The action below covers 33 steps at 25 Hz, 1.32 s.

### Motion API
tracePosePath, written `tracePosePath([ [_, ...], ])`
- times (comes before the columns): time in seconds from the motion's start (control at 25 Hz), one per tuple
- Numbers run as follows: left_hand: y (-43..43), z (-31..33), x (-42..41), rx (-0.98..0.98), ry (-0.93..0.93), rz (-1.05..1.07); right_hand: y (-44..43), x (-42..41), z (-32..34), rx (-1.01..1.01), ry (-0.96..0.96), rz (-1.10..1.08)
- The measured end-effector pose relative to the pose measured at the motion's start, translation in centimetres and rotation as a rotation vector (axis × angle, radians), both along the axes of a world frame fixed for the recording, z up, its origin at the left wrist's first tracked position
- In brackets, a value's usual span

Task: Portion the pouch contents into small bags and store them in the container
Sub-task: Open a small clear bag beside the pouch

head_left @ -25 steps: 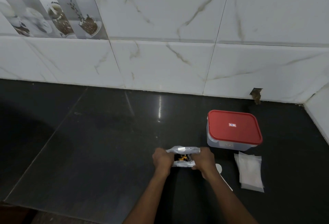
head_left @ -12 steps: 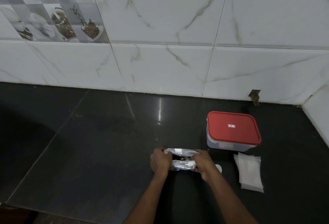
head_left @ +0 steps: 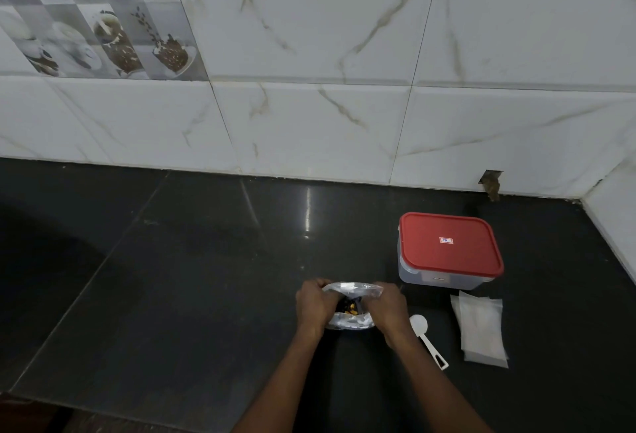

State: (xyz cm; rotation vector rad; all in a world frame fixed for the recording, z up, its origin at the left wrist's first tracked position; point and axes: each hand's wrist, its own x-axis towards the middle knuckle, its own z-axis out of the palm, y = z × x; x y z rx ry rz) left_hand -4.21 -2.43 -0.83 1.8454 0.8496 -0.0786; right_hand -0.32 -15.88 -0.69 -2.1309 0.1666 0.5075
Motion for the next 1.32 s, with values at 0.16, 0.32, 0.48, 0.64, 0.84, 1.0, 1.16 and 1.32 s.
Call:
tracePosePath([
  [0.16, 0.7, -0.3, -0.1, -0.125, 0.039, 0.037, -0.1, 0.0, -0.2, -0.028, 0.021, -0.016],
  [0.32, 1.7, -0.1, 0.0, -0.253, 0.162, 0.048, -0.2, 0.0, -0.8, -0.074, 0.009, -0.056],
  [0.48, 1.7, 0.1, 0.0, -0.261, 0.189, 0.084, 0.1, -0.2, -1.4, -0.110, -0.020, -0.071],
  [0.64, 1.2, 0.2, 0.6, -0.376, 0.161, 0.168, 0.3, 0.0, -1.6, -0.125, -0.025, -0.073],
  [0.84, 0.9, -0.4, 0.7, -0.448, 0.084, 0.220, 0.3, 0.5, -1.9, -0.118, 0.014, -0.070],
  [1.0, 1.2, -0.3, 0.6, -0.488, 0.073, 0.148, -0.3, 1.2, -1.6, -0.109, 0.011, -0.047],
  [1.16, 1.2, -1.3, 0.7, -0.296, 0.066, 0.156, -0.9, 1.6, -1.8, -0.141, -0.007, 0.074],
  [1.32, 0.7, 1.1, -0.2, 0.040, 0.072, -0.063, -1.6, 1.0, 0.0, -0.146, -0.110, 0.293],
])
